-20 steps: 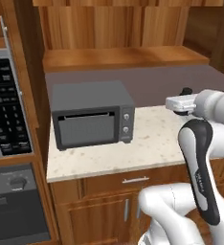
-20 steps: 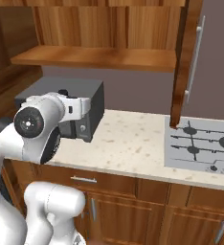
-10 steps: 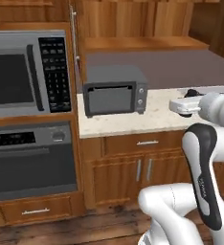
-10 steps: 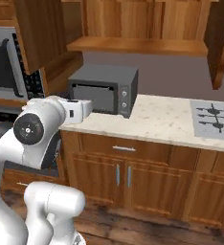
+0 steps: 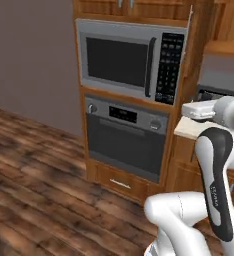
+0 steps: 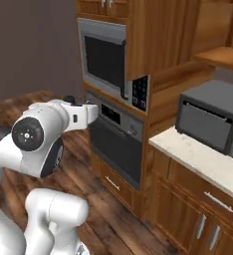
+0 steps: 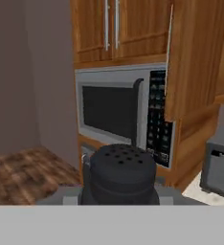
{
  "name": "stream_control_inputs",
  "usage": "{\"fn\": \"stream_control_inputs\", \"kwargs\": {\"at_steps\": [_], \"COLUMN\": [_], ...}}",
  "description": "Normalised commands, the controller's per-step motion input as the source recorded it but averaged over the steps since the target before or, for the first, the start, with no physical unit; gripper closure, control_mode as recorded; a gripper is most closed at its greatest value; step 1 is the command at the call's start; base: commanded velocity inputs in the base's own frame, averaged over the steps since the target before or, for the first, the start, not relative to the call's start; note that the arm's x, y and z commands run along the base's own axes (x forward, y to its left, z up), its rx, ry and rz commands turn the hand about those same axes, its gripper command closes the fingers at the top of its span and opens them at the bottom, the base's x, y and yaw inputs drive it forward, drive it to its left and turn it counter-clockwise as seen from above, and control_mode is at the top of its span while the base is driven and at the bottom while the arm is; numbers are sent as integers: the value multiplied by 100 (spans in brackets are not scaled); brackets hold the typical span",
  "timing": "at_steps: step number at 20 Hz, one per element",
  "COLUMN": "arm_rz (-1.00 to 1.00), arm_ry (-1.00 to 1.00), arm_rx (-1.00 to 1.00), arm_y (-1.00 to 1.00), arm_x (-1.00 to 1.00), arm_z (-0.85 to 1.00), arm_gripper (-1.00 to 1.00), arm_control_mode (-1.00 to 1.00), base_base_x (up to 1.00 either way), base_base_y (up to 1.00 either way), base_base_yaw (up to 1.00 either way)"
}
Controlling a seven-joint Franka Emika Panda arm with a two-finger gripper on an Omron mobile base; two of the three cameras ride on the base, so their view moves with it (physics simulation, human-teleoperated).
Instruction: Retrieve the shaker from the cabinet and place it next the steak on a plate on the dining table.
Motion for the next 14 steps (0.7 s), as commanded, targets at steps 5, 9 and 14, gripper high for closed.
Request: {"fn": "stream_control_inputs", "kwargs": {"at_steps": [5, 9, 14], "arm_rz": [0, 0, 0], "arm_ry": [0, 0, 0], "arm_rx": [0, 0, 0], "arm_y": [0, 0, 0], "arm_x": [0, 0, 0], "arm_z": [0, 0, 0], "arm_gripper": [100, 100, 100], "arm_control_mode": [100, 100, 100], "base_base_x": [0, 0, 0], "base_base_y": [0, 0, 0], "base_base_yaw": [100, 100, 100]}}
